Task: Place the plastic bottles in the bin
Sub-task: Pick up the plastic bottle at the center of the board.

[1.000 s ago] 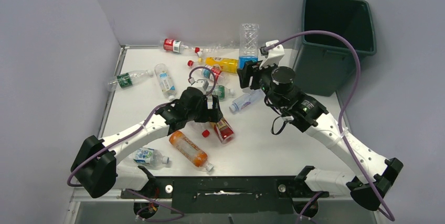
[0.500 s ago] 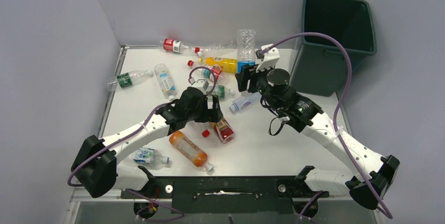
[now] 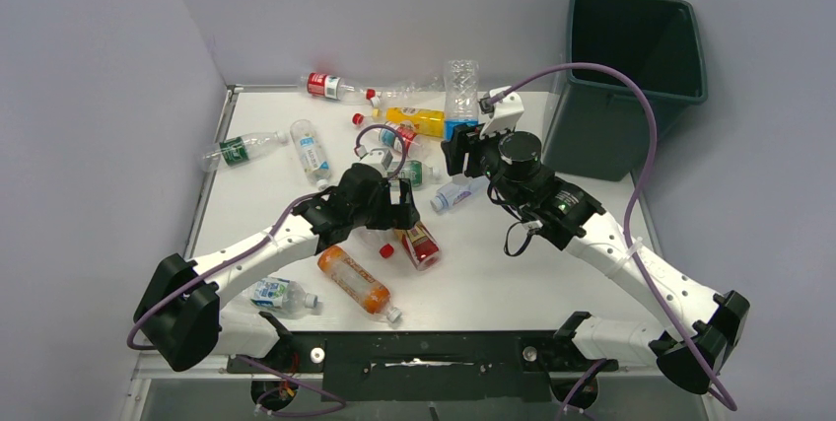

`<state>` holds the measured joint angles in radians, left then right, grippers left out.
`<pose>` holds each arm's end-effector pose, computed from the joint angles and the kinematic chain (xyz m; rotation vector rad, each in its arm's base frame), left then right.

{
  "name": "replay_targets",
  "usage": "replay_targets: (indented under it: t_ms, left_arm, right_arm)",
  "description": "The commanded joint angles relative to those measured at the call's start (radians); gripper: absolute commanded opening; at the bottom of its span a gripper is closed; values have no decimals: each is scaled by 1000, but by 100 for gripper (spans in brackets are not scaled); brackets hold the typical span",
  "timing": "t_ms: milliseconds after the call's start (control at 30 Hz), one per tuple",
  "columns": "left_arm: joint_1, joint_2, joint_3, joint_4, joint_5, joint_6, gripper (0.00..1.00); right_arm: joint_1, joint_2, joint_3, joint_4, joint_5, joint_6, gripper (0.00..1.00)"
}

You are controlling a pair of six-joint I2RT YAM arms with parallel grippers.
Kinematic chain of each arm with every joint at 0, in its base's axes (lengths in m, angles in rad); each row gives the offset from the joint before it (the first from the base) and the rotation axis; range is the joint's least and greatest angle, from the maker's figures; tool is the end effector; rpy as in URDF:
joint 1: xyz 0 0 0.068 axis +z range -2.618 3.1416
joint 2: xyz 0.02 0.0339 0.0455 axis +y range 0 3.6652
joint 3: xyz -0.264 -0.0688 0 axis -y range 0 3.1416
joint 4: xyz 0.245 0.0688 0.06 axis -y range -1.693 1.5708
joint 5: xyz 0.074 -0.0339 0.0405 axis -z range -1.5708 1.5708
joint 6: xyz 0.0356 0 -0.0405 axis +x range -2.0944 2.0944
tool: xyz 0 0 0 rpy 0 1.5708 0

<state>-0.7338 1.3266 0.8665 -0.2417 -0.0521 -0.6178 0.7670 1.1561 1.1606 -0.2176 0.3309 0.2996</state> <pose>0.2136 -0.1902 0.2439 0.1082 2.3543 -0.6362 0.1978 0.1746 0.3935 -0.1790 1.7879 0.4743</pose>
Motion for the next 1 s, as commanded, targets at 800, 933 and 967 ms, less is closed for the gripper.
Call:
replay_targets:
  t_ms: [800, 933, 967]
  left_arm:
    - [-6, -69, 2, 46, -15, 14, 98]
    - [-6, -89, 3, 33, -18, 19, 98]
    - [-6, -95, 4, 28, -18, 19, 98]
  right_arm:
    - [-389, 86, 329, 12, -78, -163, 62]
    - [-541, 88, 395, 9, -145, -178, 63]
    - [-582, 87, 408, 8, -168, -176, 63]
